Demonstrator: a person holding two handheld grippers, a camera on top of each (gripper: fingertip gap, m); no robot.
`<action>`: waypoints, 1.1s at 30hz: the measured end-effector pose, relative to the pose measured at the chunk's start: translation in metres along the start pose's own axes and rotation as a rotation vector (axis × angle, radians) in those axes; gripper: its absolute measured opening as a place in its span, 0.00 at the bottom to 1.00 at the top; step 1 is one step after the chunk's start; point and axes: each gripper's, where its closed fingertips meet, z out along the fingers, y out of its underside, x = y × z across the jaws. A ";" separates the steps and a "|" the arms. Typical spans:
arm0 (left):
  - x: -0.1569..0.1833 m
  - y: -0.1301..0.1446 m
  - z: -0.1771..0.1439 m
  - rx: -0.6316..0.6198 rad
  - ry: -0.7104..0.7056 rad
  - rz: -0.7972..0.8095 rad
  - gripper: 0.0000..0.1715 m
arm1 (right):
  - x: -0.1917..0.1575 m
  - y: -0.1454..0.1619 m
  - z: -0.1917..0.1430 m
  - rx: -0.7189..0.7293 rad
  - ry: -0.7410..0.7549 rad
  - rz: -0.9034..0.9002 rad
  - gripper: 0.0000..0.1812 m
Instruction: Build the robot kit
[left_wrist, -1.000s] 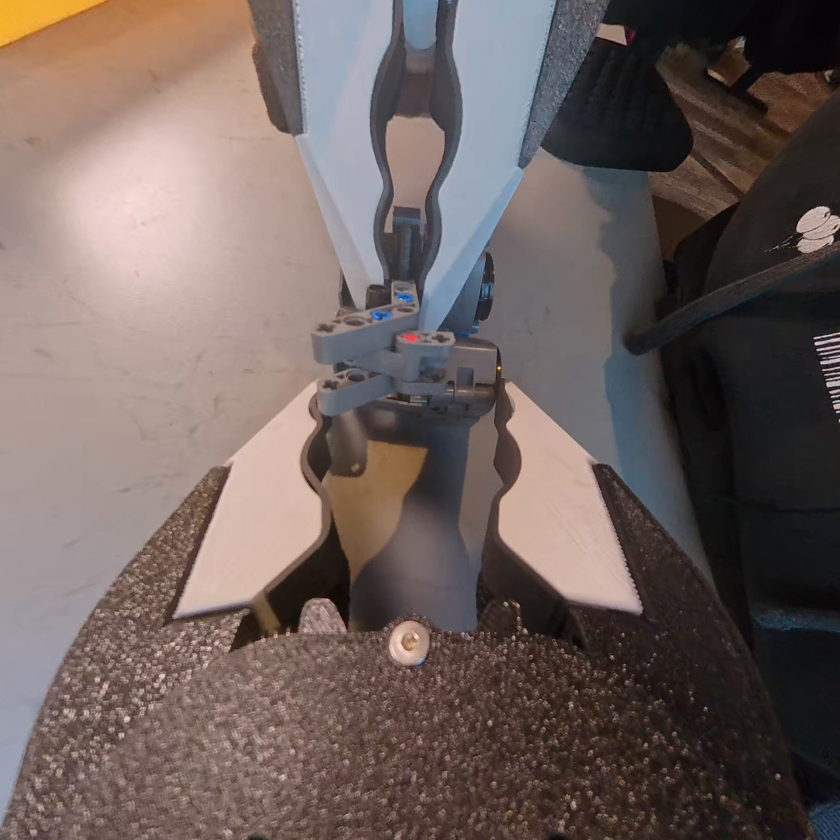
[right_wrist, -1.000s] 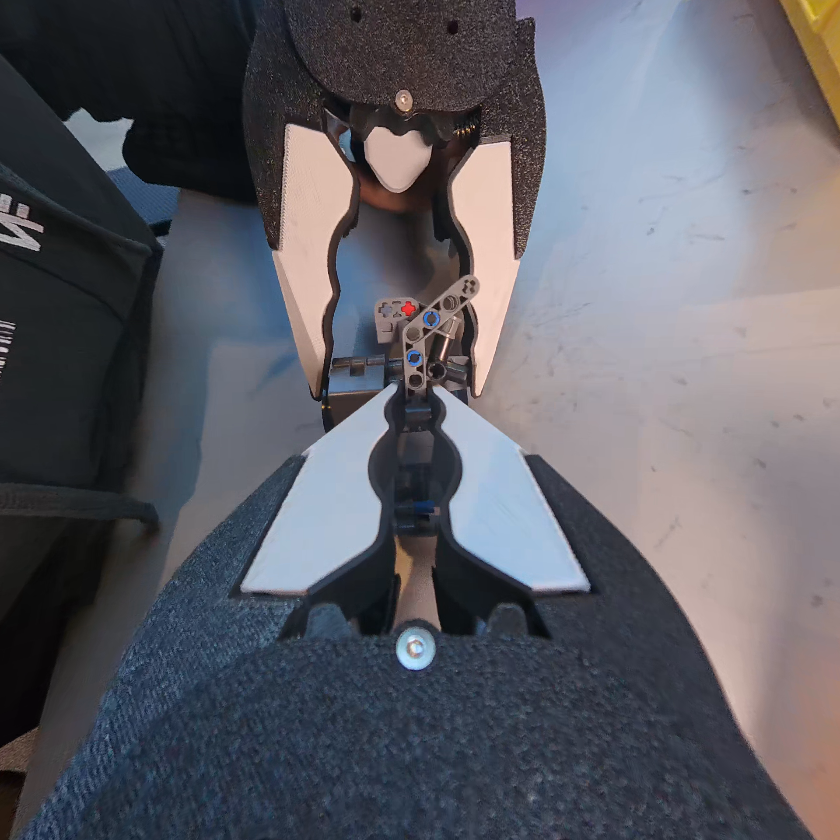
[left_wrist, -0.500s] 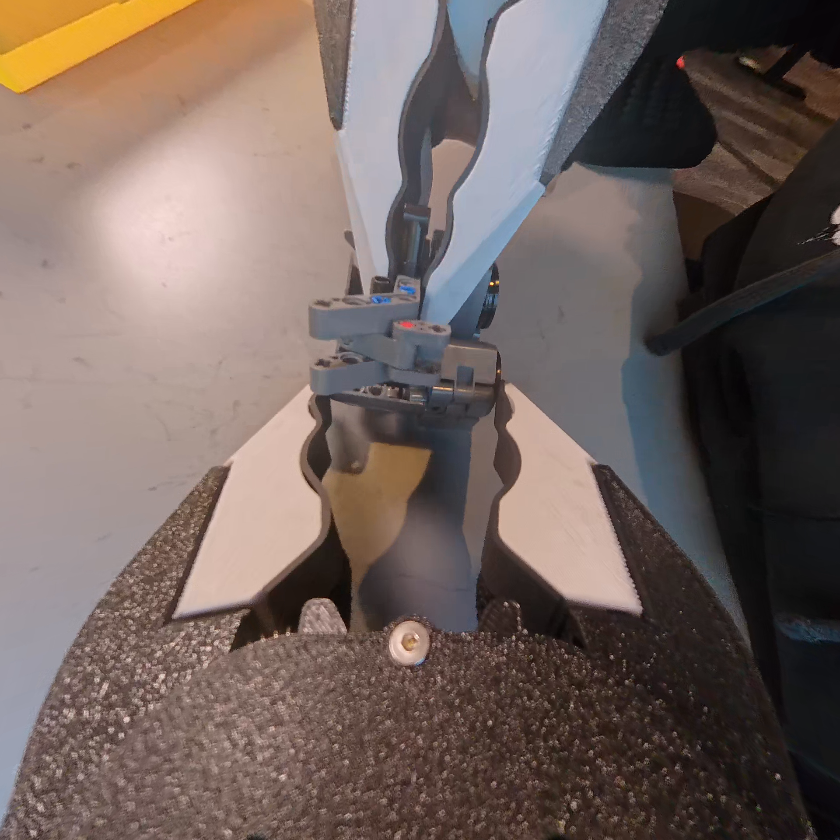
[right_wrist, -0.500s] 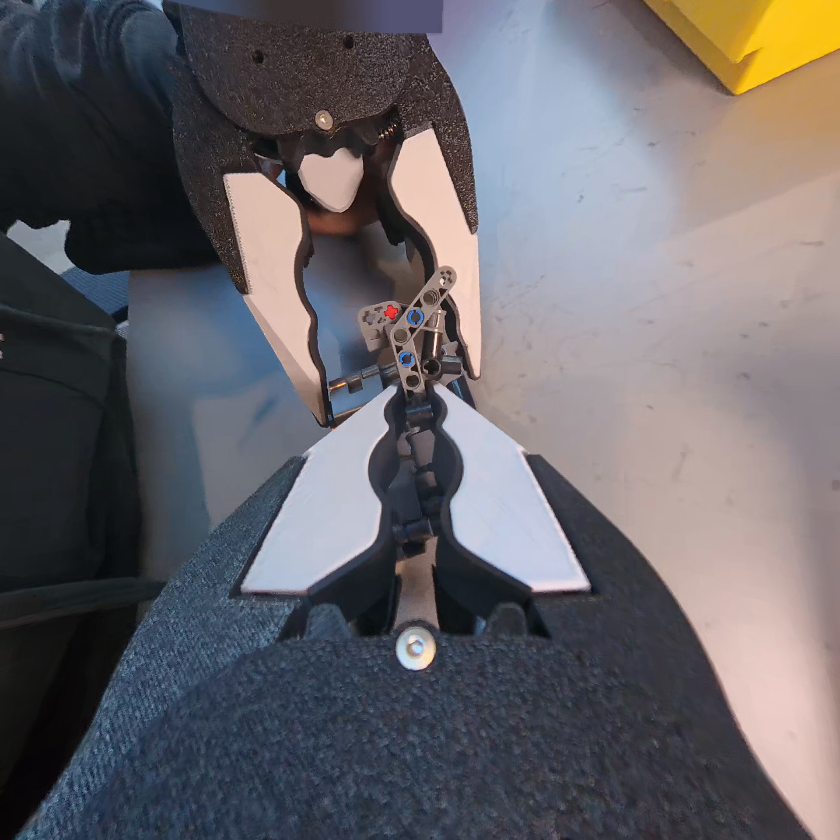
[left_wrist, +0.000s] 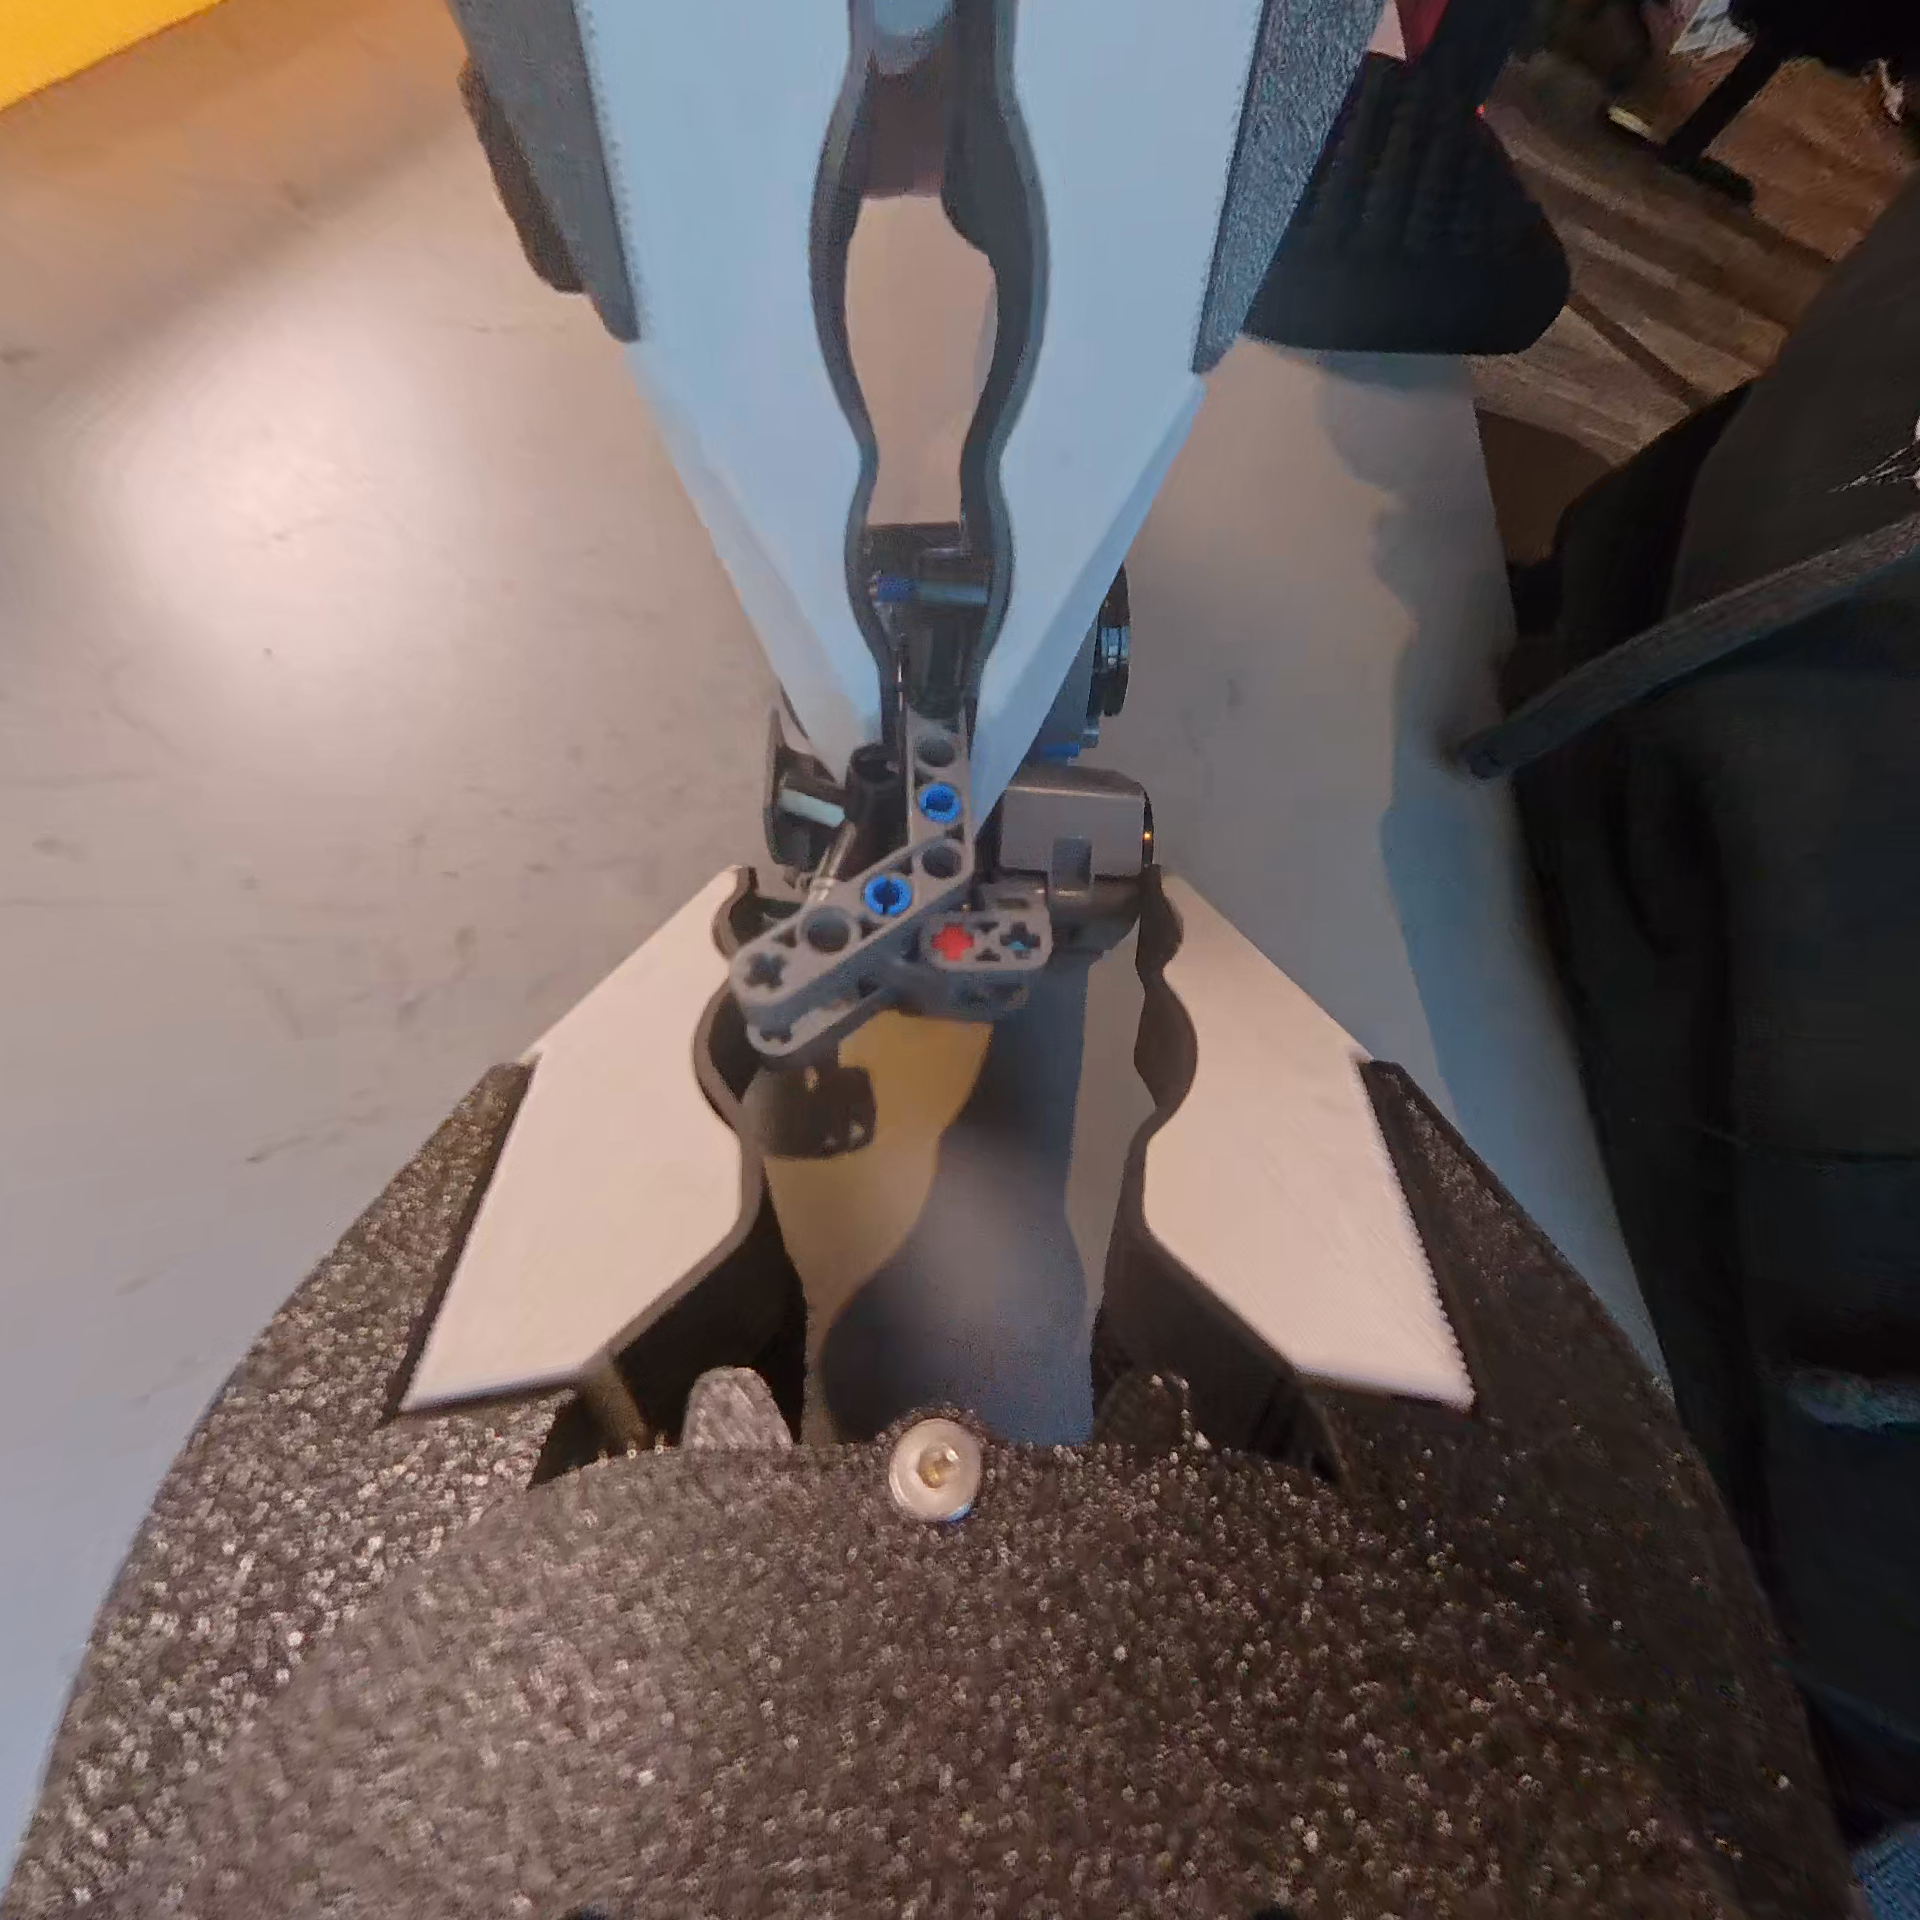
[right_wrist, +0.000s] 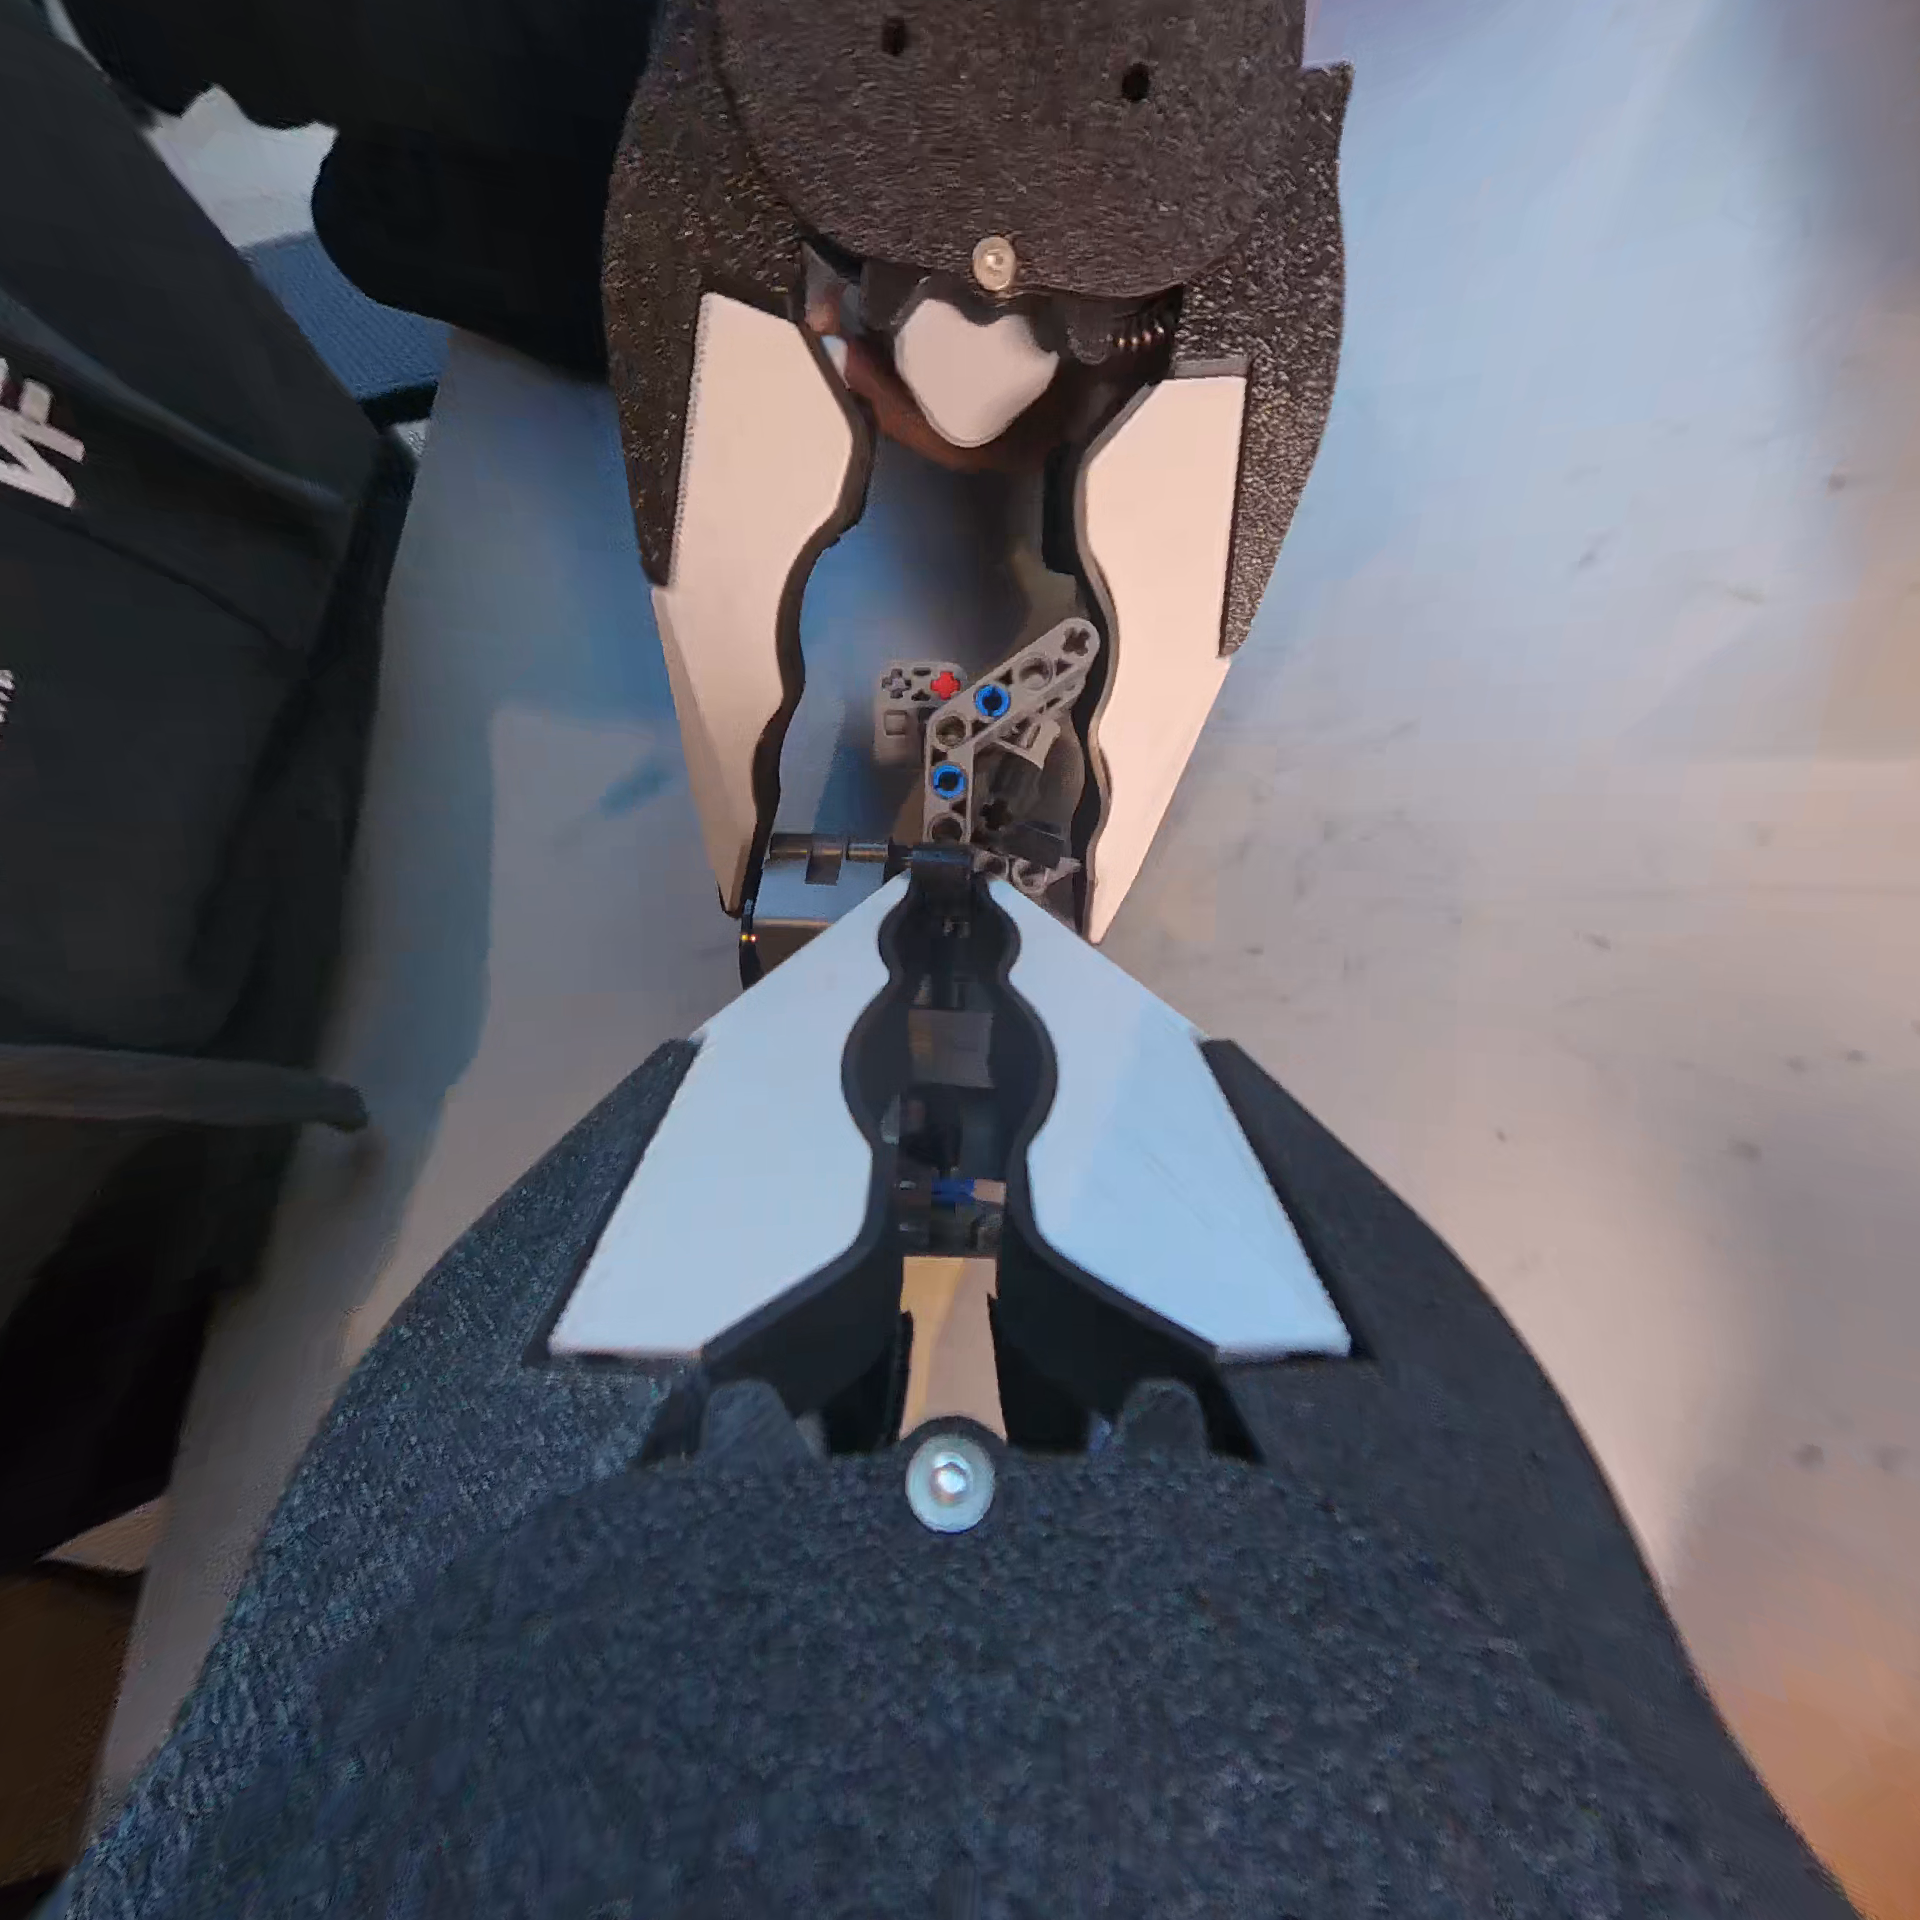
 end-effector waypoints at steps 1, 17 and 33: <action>-0.001 -0.001 -0.001 0.006 -0.001 -0.011 0.42 | 0.002 -0.001 0.000 -0.013 0.000 0.028 0.03; -0.008 -0.002 -0.005 0.025 -0.007 -0.064 0.42 | 0.005 0.008 -0.007 0.213 -0.010 0.231 0.00; -0.004 -0.004 -0.002 0.029 0.009 -0.077 0.42 | 0.004 0.000 -0.008 0.153 -0.108 0.251 0.10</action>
